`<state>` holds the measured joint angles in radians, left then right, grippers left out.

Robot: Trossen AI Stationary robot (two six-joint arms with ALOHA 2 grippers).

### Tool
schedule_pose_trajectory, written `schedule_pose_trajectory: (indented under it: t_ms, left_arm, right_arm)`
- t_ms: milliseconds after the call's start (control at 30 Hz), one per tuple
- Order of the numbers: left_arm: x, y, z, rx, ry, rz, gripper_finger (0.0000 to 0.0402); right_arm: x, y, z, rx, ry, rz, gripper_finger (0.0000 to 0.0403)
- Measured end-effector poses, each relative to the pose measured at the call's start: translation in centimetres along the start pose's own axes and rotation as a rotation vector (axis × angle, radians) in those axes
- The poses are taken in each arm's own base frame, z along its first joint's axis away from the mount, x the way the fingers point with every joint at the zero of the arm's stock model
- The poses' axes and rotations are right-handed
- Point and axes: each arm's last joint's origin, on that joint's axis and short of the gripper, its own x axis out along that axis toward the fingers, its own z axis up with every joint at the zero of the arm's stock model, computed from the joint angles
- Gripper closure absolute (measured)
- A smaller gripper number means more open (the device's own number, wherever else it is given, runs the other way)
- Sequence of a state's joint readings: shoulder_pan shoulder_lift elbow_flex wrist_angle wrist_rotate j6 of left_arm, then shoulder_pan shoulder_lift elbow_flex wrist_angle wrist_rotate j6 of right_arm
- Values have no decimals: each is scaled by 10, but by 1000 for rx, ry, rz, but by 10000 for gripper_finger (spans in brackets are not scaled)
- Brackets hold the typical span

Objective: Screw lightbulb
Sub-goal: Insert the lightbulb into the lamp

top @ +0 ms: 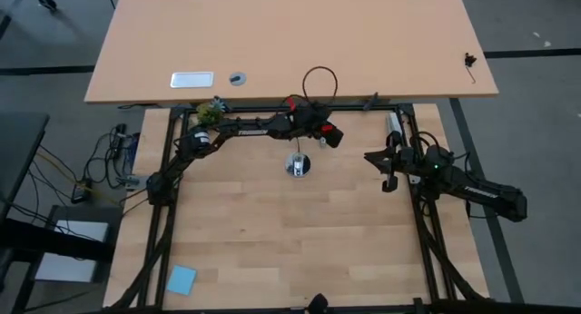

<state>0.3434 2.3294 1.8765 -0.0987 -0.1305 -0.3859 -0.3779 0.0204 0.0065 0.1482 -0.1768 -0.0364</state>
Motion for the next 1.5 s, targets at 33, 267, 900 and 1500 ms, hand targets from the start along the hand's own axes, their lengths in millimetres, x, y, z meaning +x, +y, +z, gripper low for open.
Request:
schedule_pose_trajectory:
  t_ms: [33, 267, 900, 1500]
  left_arm:
    - [3, 0, -1, 6, -10, -28, 289]
    - [15, 4, -12, -13, 8, -33, 337]
    - [15, 25, -20, -13, 150, 48, 398]
    - [-31, -2, 2, 114, 148, 177, 401]
  right_arm:
    - [0, 0, 0, 0, 0, 0, 353]
    - [0, 0, 0, 0, 0, 0, 353]
    - [0, 0, 1, -2, -13, 0, 353]
    - [0, 0, 6, 390, -57, 13, 353]
